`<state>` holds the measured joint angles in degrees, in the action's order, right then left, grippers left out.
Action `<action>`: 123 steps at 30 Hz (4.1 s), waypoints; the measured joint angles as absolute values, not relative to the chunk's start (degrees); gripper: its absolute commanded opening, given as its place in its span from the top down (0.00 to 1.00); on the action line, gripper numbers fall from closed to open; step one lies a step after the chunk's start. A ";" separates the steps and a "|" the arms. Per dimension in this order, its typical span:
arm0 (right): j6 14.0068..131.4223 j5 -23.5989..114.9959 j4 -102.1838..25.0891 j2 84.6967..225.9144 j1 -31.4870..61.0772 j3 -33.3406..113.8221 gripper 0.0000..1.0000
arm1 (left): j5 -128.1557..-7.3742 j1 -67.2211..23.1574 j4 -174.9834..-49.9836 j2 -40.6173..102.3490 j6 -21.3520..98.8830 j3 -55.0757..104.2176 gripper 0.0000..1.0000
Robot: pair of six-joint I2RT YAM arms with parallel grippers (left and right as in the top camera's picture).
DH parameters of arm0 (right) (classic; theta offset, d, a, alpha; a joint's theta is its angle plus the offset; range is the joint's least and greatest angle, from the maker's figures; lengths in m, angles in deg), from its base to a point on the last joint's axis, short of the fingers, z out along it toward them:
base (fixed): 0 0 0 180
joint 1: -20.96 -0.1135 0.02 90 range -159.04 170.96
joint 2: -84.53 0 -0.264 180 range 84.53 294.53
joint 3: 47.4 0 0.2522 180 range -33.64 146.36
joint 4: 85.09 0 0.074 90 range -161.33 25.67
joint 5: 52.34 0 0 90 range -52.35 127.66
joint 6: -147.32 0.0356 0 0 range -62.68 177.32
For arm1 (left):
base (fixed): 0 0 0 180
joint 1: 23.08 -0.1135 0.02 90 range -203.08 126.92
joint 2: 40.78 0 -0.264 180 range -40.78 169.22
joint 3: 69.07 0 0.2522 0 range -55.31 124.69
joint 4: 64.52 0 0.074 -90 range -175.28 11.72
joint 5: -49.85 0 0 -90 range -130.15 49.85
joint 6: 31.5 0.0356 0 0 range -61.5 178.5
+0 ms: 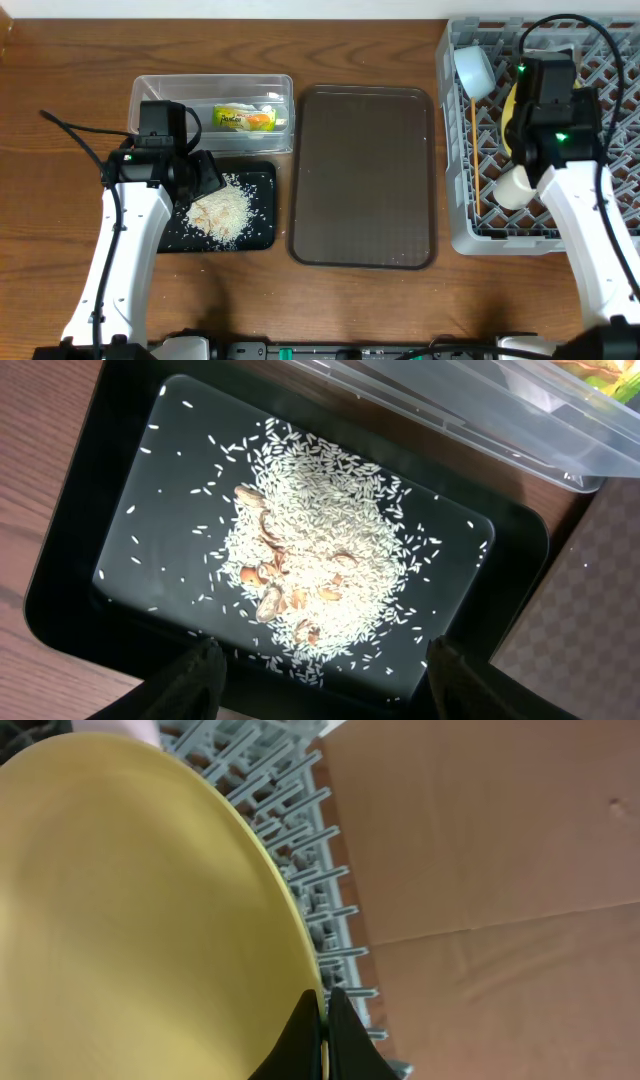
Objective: Sort waste into correct bins and load items into the dishwasher rack
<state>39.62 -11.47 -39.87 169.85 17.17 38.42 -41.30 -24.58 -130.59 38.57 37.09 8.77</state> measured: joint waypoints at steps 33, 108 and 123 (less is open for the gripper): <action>59.86 46.76 -33.60 167.60 21.23 38.39 0.14 | -47.79 -20.01 -131.77 38.16 46.93 13.16 0.23; 61.17 43.24 -63.26 88.02 20.60 -21.87 0.01 | -48.40 -18.79 -130.81 -7.09 51.08 -7.30 0.08; 61.17 41.58 -67.56 85.46 20.25 -33.25 0.01 | -48.40 -18.79 -130.88 -7.09 51.08 -7.32 0.07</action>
<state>61.17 41.58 -67.56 85.46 20.25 -33.25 -48.40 -18.79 -130.88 -7.09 51.08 -7.32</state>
